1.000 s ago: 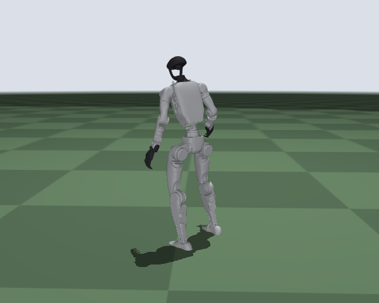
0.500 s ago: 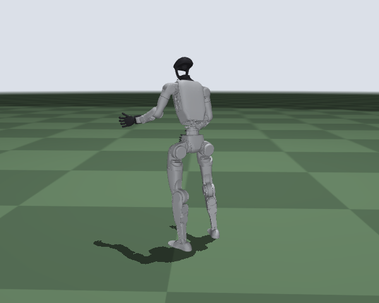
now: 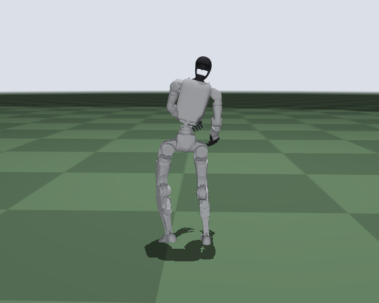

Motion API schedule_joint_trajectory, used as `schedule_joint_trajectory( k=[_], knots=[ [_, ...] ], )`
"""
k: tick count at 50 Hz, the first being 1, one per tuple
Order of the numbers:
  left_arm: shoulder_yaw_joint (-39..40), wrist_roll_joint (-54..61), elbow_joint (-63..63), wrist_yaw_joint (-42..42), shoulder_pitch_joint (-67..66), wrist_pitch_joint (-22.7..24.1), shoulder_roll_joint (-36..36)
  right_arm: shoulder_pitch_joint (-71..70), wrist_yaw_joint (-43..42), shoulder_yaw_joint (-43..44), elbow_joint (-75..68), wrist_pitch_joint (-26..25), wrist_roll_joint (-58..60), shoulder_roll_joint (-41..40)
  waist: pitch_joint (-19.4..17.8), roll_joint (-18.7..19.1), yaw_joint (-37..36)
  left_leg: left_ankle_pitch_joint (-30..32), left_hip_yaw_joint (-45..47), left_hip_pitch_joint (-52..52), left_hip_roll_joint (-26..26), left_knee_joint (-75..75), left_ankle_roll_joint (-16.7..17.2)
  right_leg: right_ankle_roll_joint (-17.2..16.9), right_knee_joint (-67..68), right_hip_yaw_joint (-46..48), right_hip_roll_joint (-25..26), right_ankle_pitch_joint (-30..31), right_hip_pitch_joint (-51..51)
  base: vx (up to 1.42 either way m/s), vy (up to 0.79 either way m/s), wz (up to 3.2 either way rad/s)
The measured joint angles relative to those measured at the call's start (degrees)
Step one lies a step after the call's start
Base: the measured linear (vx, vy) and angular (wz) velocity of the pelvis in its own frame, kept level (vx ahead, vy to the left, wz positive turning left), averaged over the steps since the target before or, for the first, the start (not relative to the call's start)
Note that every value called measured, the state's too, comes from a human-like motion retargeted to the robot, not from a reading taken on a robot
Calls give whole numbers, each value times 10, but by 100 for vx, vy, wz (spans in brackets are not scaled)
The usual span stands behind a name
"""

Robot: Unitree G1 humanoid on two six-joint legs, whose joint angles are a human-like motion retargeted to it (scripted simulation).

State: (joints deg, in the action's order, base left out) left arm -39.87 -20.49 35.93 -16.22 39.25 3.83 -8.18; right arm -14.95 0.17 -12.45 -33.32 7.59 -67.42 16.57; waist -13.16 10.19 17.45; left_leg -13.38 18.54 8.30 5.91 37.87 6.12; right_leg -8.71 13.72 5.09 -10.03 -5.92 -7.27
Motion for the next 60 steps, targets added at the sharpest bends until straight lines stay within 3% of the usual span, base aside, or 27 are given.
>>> schedule_joint_trajectory(
  k=[1,2,3,4,5,7,8,10,12,15,22,27,30,34,35,37,40,44,48,51,53,55,60],
  knots=[
    [6,7,-9,-6,-15,5,-9,11,-2,21,3,14,-8,11,0,-5,-2,0,-3,6,-4,2,-1,-4,-5,-19,3,1,4,26,-3,-187],
    [14,13,-17,-14,-29,11,-17,15,-61,35,-14,14,97,36,-1,-9,-7,0,-6,12,-6,3,-1,-9,-11,-38,6,2,9,28,-1,-194],
    [25,16,-24,-26,-42,16,-25,7,-238,36,-75,-15,429,93,-3,-13,-15,0,-7,18,-6,1,-3,-14,-16,-58,10,3,13,28,0,-189],
    [31,36,-31,-16,-52,20,-39,14,-189,68,-39,13,315,93,-6,-18,-19,1,-12,27,-5,-1,-2,-19,-21,-76,14,6,16,27,0,-176],
    [34,66,-37,4,-62,23,-57,30,-29,115,46,70,-22,65,-9,-23,-19,3,-18,39,-5,-4,-1,-23,-26,-92,18,8,18,26,0,-157],
    [48,100,-41,-2,-94,28,-83,25,-81,162,77,121,-80,95,-10,-36,-26,8,-31,53,-2,-24,5,-28,-35,-120,24,10,27,26,2,-146],
    [54,114,-40,5,-109,29,-98,19,-95,175,89,128,-47,124,-13,-43,-30,11,-37,60,1,-35,7,-32,-39,-133,26,10,30,26,5,-139],
    [69,135,-31,33,-135,28,-126,-6,-94,191,98,93,125,204,-22,-56,-39,18,-49,73,10,-61,10,-37,-43,-157,32,9,38,26,8,-129],
    [83,155,-13,24,-168,31,-151,-38,-171,202,138,111,183,255,-24,-73,-47,23,-58,80,20,-97,18,-39,-49,-177,36,7,47,27,11,-112],
    [110,177,27,31,-221,23,-178,-102,-242,191,178,67,374,351,-23,-94,-60,30,-63,81,33,-163,30,-43,-55,-202,39,1,59,30,15,-98],
    [201,252,174,40,-314,-3,-178,-282,-313,73,233,-80,768,477,-13,-134,-126,150,-64,29,40,-319,54,-37,-38,-245,48,-26,86,33,25,-68],
    [233,277,281,12,-299,-28,-172,-380,-316,-68,238,-181,1013,484,-36,-168,-195,127,-56,-4,19,-321,32,-24,85,-211,42,-34,50,25,32,-14],
    [236,257,335,8,-268,-36,-165,-428,-289,-177,204,-204,1104,443,-61,-166,-238,115,-55,-22,16,-326,30,8,198,-137,36,-19,3,18,29,6],
    [221,244,357,16,-228,-28,-146,-490,-245,-361,62,-177,1138,351,-83,-141,-276,110,-67,-36,11,-349,33,42,321,-39,22,-50,-69,15,23,33],
    [216,250,353,15,-215,-27,-142,-507,-226,-409,17,-169,1139,328,-85,-131,-282,116,-70,-32,14,-357,34,61,330,-29,30,-54,-90,12,20,52],
    [208,257,337,27,-200,-16,-128,-505,-184,-468,-70,-146,1137,282,-88,-111,-289,113,-82,-27,12,-362,38,61,336,-15,40,-55,-120,16,18,69],
    [200,256,306,49,-187,-2,-108,-456,-150,-472,-167,-130,1110,232,-94,-84,-289,108,-106,-24,2,-366,43,53,308,1,44,-44,-149,20,15,91],
    [189,254,262,61,-187,2,-97,-349,-184,-349,-201,-138,962,200,-101,-58,-259,100,-144,-29,-19,-368,45,40,213,38,22,-15,-154,27,12,103],
    [167,266,242,54,-199,-4,-97,-226,-229,-203,-166,-124,732,167,-104,-49,-214,89,-170,-61,-43,-385,44,16,79,77,0,27,-128,37,5,72],
    [154,267,236,55,-225,-9,-100,-133,-241,-104,-136,-87,535,127,-99,-53,-177,64,-176,-93,-62,-377,42,-7,-9,85,-5,66,-91,47,-3,29],
    [159,222,227,86,-273,-3,-104,-45,-221,-21,-110,-48,428,89,-85,-57,-151,8,-171,-101,-68,-313,35,-26,-19,87,-8,72,-62,55,-8,7],
    [159,249,218,68,-272,-12,-110,-21,-224,16,-103,-24,290,68,-82,-60,-141,11,-161,-102,-78,-296,36,-12,-70,55,-3,107,-39,47,-11,-57],
    [204,282,196,68,-330,-11,-109,53,-177,126,-108,21,85,37,-71,-64,-128,31,-88,-39,-55,-58,41,6,-44,5,2,61,-8,47,-10,-101]
  ],
)
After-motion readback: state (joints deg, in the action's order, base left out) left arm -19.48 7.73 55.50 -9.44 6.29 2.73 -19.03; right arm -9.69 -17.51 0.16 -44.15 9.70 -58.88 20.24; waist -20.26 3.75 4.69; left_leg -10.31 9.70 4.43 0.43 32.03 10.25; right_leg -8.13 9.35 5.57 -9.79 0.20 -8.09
